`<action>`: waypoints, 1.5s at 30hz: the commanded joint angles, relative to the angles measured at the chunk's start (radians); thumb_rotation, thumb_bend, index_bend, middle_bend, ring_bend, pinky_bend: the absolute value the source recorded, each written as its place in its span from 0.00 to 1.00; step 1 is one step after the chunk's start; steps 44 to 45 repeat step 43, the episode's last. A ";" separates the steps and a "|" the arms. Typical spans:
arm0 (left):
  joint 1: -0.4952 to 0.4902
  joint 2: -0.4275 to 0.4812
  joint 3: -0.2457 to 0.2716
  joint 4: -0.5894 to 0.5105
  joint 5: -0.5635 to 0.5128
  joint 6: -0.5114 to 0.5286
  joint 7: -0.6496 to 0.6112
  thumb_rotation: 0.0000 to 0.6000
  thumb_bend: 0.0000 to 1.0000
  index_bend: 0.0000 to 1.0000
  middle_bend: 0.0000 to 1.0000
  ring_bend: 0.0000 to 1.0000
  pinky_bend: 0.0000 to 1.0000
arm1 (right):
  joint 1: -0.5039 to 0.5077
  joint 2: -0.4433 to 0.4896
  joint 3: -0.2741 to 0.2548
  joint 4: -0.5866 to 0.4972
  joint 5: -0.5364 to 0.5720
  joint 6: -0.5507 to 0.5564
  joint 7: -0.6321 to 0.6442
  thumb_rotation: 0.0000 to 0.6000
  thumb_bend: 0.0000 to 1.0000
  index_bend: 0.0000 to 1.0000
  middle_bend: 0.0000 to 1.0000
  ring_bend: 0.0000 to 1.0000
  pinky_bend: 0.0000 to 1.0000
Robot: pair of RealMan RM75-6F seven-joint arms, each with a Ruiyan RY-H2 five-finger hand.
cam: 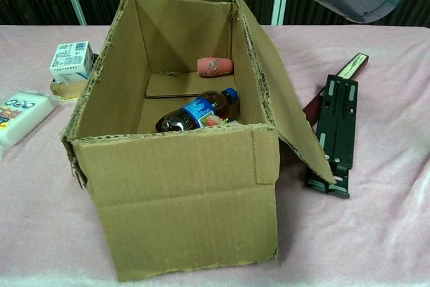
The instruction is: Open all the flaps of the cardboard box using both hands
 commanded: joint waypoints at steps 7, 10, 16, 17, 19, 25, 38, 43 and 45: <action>-0.001 0.003 0.005 -0.003 0.000 0.002 0.004 1.00 0.28 0.07 0.11 0.05 0.11 | -0.026 0.027 -0.041 -0.048 -0.033 0.025 0.019 1.00 0.40 0.00 0.05 0.06 0.24; -0.001 0.004 0.007 -0.004 0.002 0.008 0.012 1.00 0.28 0.07 0.11 0.05 0.11 | -0.093 0.113 -0.074 -0.189 -0.058 0.095 -0.008 1.00 0.34 0.00 0.05 0.06 0.24; 0.000 -0.005 0.011 -0.001 0.014 0.030 0.049 1.00 0.28 0.07 0.10 0.05 0.11 | -0.276 0.348 -0.146 -0.550 -0.119 0.297 -0.064 1.00 0.30 0.00 0.05 0.06 0.24; 0.001 -0.007 0.013 0.000 0.017 0.032 0.057 1.00 0.28 0.07 0.09 0.05 0.11 | -0.303 0.384 -0.156 -0.601 -0.125 0.323 -0.069 1.00 0.30 0.00 0.05 0.06 0.24; 0.001 -0.009 0.017 0.000 0.024 0.039 0.076 1.00 0.28 0.07 0.09 0.05 0.11 | -0.368 0.460 -0.180 -0.705 -0.135 0.381 -0.076 1.00 0.30 0.00 0.05 0.06 0.24; 0.002 -0.018 0.030 0.008 0.053 0.061 0.129 1.00 0.25 0.07 0.07 0.02 0.07 | -0.538 0.607 -0.251 -0.898 -0.174 0.516 -0.029 1.00 0.29 0.00 0.05 0.06 0.24; 0.002 -0.037 0.064 0.043 0.121 0.095 0.222 1.00 0.15 0.02 0.01 0.00 0.02 | -0.948 0.723 -0.501 -0.955 -0.371 0.748 0.213 1.00 0.23 0.00 0.00 0.00 0.24; 0.001 -0.048 0.069 0.063 0.133 0.104 0.245 1.00 0.15 0.01 0.01 0.00 0.02 | -1.056 0.702 -0.549 -0.835 -0.432 0.797 0.301 1.00 0.23 0.00 0.00 0.00 0.24; 0.001 -0.048 0.069 0.063 0.133 0.104 0.245 1.00 0.15 0.01 0.01 0.00 0.02 | -1.056 0.702 -0.549 -0.835 -0.432 0.797 0.301 1.00 0.23 0.00 0.00 0.00 0.24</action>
